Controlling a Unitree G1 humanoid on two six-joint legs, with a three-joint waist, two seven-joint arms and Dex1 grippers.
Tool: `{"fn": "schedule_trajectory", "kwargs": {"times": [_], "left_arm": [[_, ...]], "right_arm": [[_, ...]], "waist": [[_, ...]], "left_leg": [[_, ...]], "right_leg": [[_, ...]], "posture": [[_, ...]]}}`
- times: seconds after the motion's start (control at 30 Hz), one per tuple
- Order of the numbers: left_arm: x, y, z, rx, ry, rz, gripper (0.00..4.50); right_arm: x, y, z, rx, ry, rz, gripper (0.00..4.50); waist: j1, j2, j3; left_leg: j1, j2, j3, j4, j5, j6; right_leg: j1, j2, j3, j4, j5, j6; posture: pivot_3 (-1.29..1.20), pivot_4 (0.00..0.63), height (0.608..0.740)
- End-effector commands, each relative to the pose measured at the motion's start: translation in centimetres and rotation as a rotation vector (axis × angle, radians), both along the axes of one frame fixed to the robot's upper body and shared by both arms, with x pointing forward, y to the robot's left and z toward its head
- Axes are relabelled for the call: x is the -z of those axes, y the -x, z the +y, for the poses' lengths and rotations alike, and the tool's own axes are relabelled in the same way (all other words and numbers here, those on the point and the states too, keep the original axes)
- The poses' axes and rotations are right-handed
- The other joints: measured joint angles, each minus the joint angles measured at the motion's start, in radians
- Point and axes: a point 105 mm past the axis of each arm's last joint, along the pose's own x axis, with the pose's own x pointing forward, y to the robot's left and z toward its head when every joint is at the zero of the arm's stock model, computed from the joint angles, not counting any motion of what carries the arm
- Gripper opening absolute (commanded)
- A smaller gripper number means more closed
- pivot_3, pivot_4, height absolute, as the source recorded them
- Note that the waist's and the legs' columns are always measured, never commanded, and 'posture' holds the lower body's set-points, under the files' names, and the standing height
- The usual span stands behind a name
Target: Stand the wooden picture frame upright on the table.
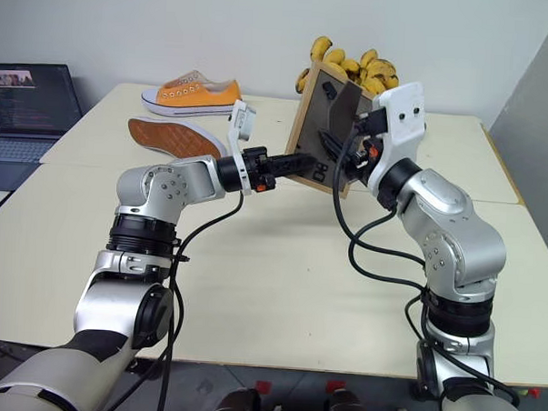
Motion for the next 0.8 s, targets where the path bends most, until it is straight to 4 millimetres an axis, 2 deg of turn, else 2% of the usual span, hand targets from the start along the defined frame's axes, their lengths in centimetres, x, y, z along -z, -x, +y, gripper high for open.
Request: {"fn": "schedule_trajectory", "kwargs": {"times": [0.03, 0.23, 0.4, 0.5, 0.57, 0.7, 0.8], "left_arm": [[-3.2, 0.2, -0.6, 0.016, 0.03, -0.098, 1.28], [-3.7, 1.0, -1.4, 0.061, 0.033, -0.11, 1.28], [-4.0, 1.3, -1.5, 0.072, 0.036, -0.11, 1.28], [-4.0, 1.5, -1.5, 0.073, 0.038, -0.108, 1.28], [-4.0, 1.5, -1.5, 0.073, 0.04, -0.106, 1.28], [-3.9, 1.5, -1.3, 0.068, 0.039, -0.095, 1.28], [-3.7, 1.3, -0.7, 0.054, 0.032, -0.059, 1.28]], "right_arm": [[-1.4, 1.5, 0.5, -0.042, 0.006, -0.081, 3.43], [-0.7, 1.0, 0.0, -0.011, 0.076, -0.086, 3.43], [0.2, 0.5, -1.5, 0.029, 0.153, -0.079, 3.43], [0.5, 0.5, -2.6, 0.056, 0.168, -0.068, 3.89], [0.6, 0.5, -3.5, 0.089, 0.201, -0.073, 4.35], [1.0, 1.2, -5.5, 0.147, 0.302, -0.1, 4.43], [1.9, 2.2, -7.7, 0.191, 0.462, -0.161, 4.43]], "waist": [[0.0, 0.0, 0.0], [0.0, 0.0, 0.0], [0.0, 0.0, 0.0], [0.0, 0.0, 0.0], [0.0, 0.0, 0.0], [0.001, 0.0, 0.0], [0.004, 0.0, 0.0]], "left_leg": [[0.0, 0.0, 0.0, 0.0, 0.0, 0.0], [0.0, 0.0, 0.0, 0.0, 0.0, 0.0], [0.0, 0.0, 0.0, 0.0, 0.0, 0.0], [0.0, 0.0, 0.0, 0.0, 0.0, 0.0], [0.0, 0.0, 0.0, 0.0, 0.0, 0.0], [0.0, 0.0, 0.0, 0.0, 0.0, 0.0], [0.0, 0.0, 0.0, 0.0, 0.0, 0.0]], "right_leg": [[0.0, 0.0, 0.0, 0.0, 0.0, 0.0], [0.0, 0.0, 0.0, 0.0, 0.0, 0.0], [0.0, 0.0, 0.0, 0.0, 0.0, 0.0], [0.0, 0.0, 0.0, 0.0, 0.0, 0.0], [0.0, 0.0, 0.0, 0.0, 0.0, 0.0], [0.0, 0.0, 0.0, 0.0, 0.0, 0.0], [0.0, 0.0, 0.0, -0.001, 0.0, 0.0]], "posture": [[0.0, 0.15, 0.74], [0.0, 0.15, 0.74], [0.0, 0.15, 0.74], [0.0, 0.15, 0.74], [0.0, 0.15, 0.74], [0.0, 0.15, 0.74], [0.0, 0.15, 0.74]]}}
